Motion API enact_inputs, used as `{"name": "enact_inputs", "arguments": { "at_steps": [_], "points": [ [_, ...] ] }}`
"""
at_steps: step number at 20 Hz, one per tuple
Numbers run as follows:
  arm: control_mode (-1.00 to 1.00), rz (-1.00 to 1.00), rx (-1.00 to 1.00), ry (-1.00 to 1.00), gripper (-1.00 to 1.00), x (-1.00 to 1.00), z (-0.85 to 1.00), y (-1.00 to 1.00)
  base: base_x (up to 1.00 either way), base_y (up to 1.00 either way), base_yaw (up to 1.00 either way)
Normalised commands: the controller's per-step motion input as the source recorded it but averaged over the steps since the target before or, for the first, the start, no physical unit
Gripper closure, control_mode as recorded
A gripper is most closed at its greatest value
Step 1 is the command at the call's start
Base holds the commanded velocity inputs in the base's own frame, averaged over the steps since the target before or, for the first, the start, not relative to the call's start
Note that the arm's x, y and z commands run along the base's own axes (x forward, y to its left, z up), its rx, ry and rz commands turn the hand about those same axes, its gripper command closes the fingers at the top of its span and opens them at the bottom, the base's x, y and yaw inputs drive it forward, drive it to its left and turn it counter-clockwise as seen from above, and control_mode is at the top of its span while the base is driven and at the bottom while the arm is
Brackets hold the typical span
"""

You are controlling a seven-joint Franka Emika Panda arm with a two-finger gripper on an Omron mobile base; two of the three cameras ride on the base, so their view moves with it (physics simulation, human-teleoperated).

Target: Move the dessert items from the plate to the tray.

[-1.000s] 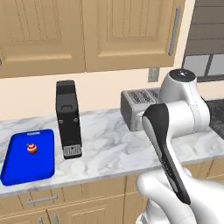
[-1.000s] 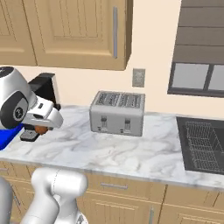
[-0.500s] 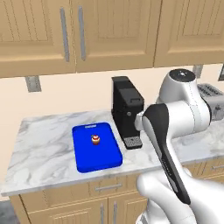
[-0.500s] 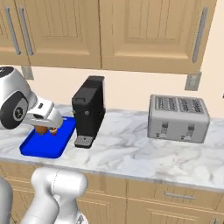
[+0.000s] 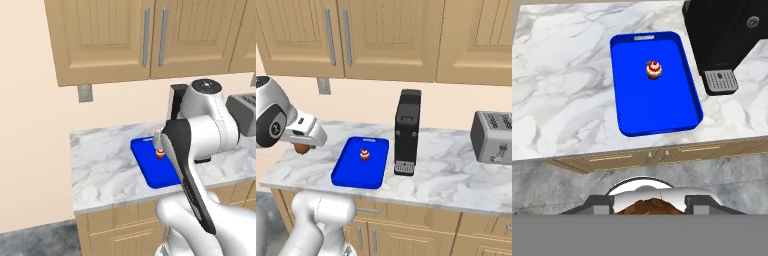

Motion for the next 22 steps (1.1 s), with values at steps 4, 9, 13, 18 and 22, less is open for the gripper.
{"name": "enact_inputs", "arguments": {
  "at_steps": [4,9,13,18,22],
  "points": [
    [1.0,0.0,0.0,0.0,1.0,0.0,0.0,0.0,0.0,0.48,0.0],
    [-1.0,0.0,0.0,0.0,1.0,0.0,0.0,0.0,0.0,0.02,0.0],
    [-1.0,0.0,0.0,0.0,1.0,0.0,0.0,-0.02,0.0,0.0,0.0],
    [-1.0,-0.01,0.0,0.0,1.0,0.0,0.05,-0.09,0.0,0.0,0.0],
    [-1.0,-0.02,0.0,0.0,1.0,0.07,0.02,-0.25,0.0,0.0,0.0]
  ]
}}
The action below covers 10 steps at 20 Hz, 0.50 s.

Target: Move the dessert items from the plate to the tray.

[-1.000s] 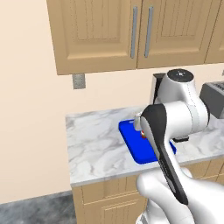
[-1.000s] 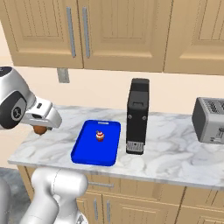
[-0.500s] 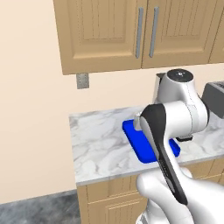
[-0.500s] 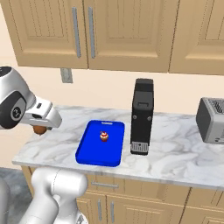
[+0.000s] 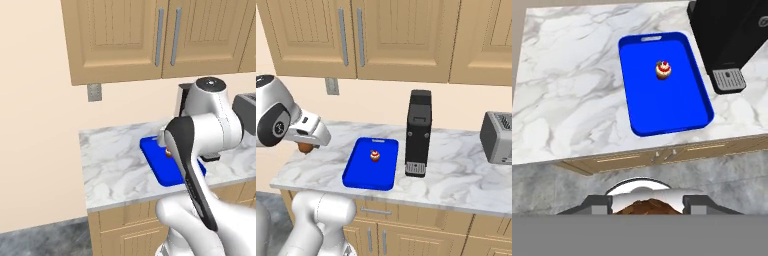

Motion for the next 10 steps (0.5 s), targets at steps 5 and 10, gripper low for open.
{"name": "enact_inputs", "arguments": {
  "at_steps": [5,10],
  "points": [
    [-1.0,0.0,0.0,0.0,1.0,0.14,0.0,-0.44,0.0,0.0,0.0],
    [-1.0,0.0,0.0,-0.13,1.0,0.38,-0.18,-0.5,0.0,0.0,0.0]
  ]
}}
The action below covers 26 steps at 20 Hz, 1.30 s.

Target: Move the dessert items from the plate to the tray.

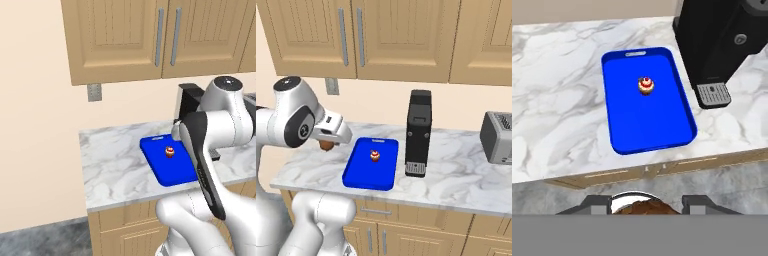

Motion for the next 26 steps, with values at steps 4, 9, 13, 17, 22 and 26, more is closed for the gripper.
{"name": "enact_inputs", "arguments": {
  "at_steps": [4,9,13,17,22,26],
  "points": [
    [-1.0,0.0,0.0,-0.13,1.0,0.65,-0.33,-0.17,0.0,0.0,0.0],
    [-1.0,-0.01,0.0,-0.03,1.0,0.47,-0.34,0.0,0.0,0.0,0.0],
    [-1.0,-0.07,0.01,0.07,1.0,0.39,-0.45,0.0,0.0,0.0,0.0],
    [-1.0,-0.06,0.03,0.04,1.0,0.3,-0.39,0.0,0.0,0.0,0.0],
    [-1.0,-0.02,0.07,0.0,1.0,0.18,-0.43,-0.02,0.0,0.0,0.0],
    [-1.0,0.0,0.06,0.02,1.0,0.16,-0.46,-0.01,0.0,0.0,0.0]
  ]
}}
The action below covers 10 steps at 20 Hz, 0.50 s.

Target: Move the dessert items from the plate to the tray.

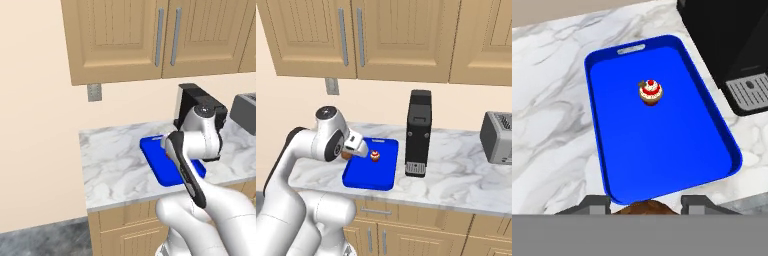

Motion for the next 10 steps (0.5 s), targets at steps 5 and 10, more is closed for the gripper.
{"name": "enact_inputs", "arguments": {
  "at_steps": [5,10],
  "points": [
    [-1.0,-0.03,0.0,0.23,1.0,0.31,-0.49,-0.01,0.0,0.0,0.0],
    [-1.0,-0.03,0.0,0.25,1.0,0.31,-0.51,-0.09,0.0,0.0,0.0]
  ]
}}
